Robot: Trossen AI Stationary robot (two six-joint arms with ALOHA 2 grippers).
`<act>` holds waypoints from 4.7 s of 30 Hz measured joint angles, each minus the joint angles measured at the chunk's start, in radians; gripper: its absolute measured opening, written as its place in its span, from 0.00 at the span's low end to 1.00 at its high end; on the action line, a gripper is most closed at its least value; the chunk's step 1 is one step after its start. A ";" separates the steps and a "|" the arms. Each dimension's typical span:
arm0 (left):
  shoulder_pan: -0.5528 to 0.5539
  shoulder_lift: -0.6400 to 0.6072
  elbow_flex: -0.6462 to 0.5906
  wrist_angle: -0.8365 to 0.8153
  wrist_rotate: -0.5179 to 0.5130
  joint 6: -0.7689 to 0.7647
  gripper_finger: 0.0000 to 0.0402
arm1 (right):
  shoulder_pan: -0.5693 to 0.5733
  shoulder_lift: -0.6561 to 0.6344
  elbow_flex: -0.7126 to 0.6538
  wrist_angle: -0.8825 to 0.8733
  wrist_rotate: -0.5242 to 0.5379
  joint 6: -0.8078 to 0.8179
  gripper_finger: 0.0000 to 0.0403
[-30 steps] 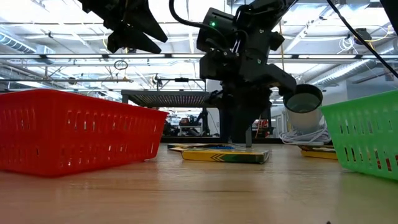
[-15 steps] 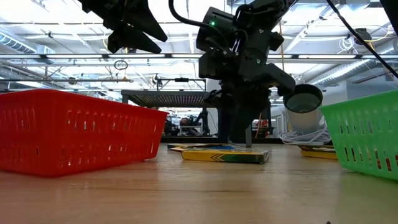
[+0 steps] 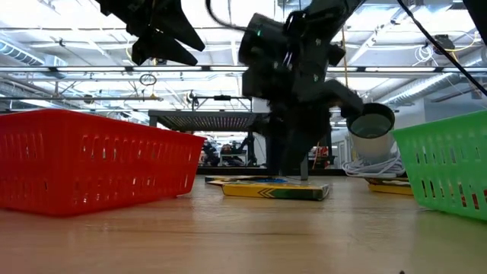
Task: Pick & Place Office Desk Supplies
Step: Put the blue spring keychain into the blue basket
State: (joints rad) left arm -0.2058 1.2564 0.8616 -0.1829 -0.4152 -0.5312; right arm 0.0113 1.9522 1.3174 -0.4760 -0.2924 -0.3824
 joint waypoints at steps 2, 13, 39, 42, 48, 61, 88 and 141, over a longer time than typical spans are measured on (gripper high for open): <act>0.000 0.000 0.000 0.000 0.000 0.000 0.47 | -0.001 0.020 0.000 -0.006 -0.004 0.002 0.33; 0.000 0.000 0.000 0.001 0.026 -0.001 0.47 | 0.001 0.059 0.002 0.010 -0.003 -0.024 0.30; 0.000 0.000 0.000 0.002 0.026 -0.016 0.47 | 0.050 -0.031 -0.008 0.007 0.002 0.084 0.01; 0.000 0.000 0.000 0.015 0.026 -0.010 0.47 | 0.067 -0.089 -0.004 0.025 0.003 0.107 0.01; 0.000 0.000 0.000 0.055 0.057 0.035 0.47 | 0.107 -0.182 -0.004 0.094 0.002 0.140 0.01; 0.000 0.000 0.000 0.112 0.154 0.220 0.47 | 0.161 -0.333 -0.002 0.215 0.003 0.185 0.01; -0.097 0.000 0.000 0.192 0.200 0.787 0.47 | 0.115 -0.393 -0.001 0.283 0.084 0.251 0.01; -0.101 0.000 0.000 0.240 0.097 0.756 0.03 | 0.101 -0.393 -0.001 0.457 0.082 0.266 0.09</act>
State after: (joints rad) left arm -0.3073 1.2564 0.8616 0.0569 -0.3178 0.2253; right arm 0.1127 1.5593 1.3167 -0.0187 -0.2104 -0.1162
